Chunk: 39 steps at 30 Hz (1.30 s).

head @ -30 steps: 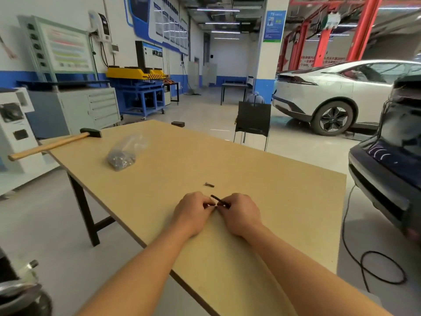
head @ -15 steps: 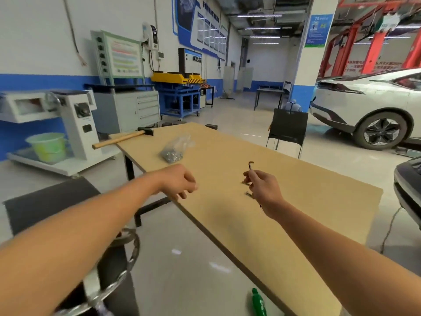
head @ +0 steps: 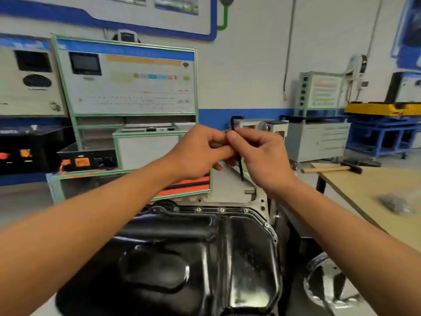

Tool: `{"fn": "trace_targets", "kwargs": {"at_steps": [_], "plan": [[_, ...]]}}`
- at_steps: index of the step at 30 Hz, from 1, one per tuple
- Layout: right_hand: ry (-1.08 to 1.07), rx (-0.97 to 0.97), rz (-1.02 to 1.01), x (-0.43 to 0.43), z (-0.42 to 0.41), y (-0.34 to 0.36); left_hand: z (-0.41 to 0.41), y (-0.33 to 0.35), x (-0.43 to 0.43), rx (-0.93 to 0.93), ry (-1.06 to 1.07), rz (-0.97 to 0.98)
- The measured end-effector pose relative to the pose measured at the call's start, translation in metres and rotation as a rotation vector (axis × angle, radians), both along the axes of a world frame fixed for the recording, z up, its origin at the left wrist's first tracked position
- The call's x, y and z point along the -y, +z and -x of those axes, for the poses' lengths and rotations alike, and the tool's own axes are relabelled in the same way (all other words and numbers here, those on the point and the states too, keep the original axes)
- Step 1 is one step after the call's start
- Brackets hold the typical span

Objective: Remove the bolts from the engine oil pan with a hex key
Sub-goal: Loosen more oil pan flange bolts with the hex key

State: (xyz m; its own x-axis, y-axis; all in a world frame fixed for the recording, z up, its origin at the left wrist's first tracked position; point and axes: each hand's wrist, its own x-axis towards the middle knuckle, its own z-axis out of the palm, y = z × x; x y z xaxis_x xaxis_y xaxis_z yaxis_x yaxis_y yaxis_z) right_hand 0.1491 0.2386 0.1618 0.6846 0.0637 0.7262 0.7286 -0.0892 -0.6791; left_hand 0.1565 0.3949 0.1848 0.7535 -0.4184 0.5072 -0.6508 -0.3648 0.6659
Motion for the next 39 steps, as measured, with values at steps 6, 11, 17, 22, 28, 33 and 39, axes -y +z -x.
{"fn": "trace_targets", "kwargs": {"at_steps": [6,11,17,22,28,33,39], "plan": [[0.048,0.127,0.114,-0.108,-0.031,-0.017,-0.010,-0.023,-0.115,0.071,0.191,-0.066],[-0.038,0.301,0.310,-0.135,-0.058,-0.046,-0.027,-0.067,-0.144,0.069,0.247,-0.040],[0.008,0.211,0.265,-0.147,-0.076,-0.073,-0.039,-0.099,-0.150,-0.037,0.217,0.074],[0.085,0.205,0.378,-0.152,-0.079,-0.077,-0.034,-0.106,-0.163,-0.087,0.162,0.140],[0.177,0.171,0.357,-0.149,-0.076,-0.084,-0.033,-0.112,-0.168,-0.034,0.201,0.071],[0.197,0.145,0.334,-0.151,-0.070,-0.082,-0.032,-0.113,-0.170,0.004,0.204,0.070],[0.199,0.123,0.343,-0.149,-0.070,-0.084,-0.029,-0.112,-0.171,-0.037,0.215,0.028]]}}
